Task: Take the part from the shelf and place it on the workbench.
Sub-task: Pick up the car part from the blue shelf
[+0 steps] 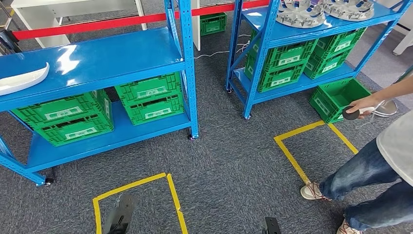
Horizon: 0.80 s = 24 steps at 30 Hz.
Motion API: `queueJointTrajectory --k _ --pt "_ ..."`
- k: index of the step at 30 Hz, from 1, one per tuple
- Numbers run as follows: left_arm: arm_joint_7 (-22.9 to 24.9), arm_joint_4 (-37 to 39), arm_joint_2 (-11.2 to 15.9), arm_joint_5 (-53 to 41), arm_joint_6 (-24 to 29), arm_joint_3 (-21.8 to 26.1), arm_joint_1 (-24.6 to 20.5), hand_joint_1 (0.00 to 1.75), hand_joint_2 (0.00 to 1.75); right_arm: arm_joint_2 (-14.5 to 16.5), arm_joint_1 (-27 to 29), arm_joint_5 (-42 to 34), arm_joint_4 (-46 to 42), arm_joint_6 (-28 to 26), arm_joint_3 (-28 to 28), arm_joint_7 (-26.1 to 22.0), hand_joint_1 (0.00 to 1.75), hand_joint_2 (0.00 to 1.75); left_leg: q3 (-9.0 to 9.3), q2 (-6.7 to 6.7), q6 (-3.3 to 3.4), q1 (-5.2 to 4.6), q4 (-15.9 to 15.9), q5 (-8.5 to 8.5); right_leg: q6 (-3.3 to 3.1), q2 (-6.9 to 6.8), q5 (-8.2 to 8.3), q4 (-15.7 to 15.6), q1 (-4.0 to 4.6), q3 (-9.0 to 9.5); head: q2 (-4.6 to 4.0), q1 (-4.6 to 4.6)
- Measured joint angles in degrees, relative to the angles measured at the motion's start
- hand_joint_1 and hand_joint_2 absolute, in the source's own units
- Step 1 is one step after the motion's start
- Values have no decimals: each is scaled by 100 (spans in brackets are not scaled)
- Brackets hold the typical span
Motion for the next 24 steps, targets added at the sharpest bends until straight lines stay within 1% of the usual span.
queueJointTrajectory --k 5,9,14,19,24 --pt "-158 -120 -91 -185 -88 -142 -291 0 0 -4 -11 72 0 42 2 -4 0 0 0 0 0 0 0 0 0 0 0 1 0 0 0 -1" --pt "-270 -182 -131 -303 -91 -222 -440 0 0 -9 -26 111 0 47 2 5 0 0 1 1 0 0 0 1 0 1 0 1 0 -2 0 0" --pt "-345 -279 -209 -690 -60 -398 -742 0 0 -20 -61 162 0 70 2 41 0 0 -1 -1 0 0 0 3 1 -1 1 1 0 -3 0 0" --pt "-463 -460 -285 -1062 -315 -666 -1189 0 0 -31 -76 215 0 146 2 14 0 0 -1 0 0 -1 1 5 6 0 5 1 -2 -3 0 0" --pt "-623 -735 -345 -1278 -469 -878 -1527 0 0 -37 -75 232 0 191 2 -43 0 0 -1 0 -1 -1 2 5 6 1 5 2 -2 -3 0 0"
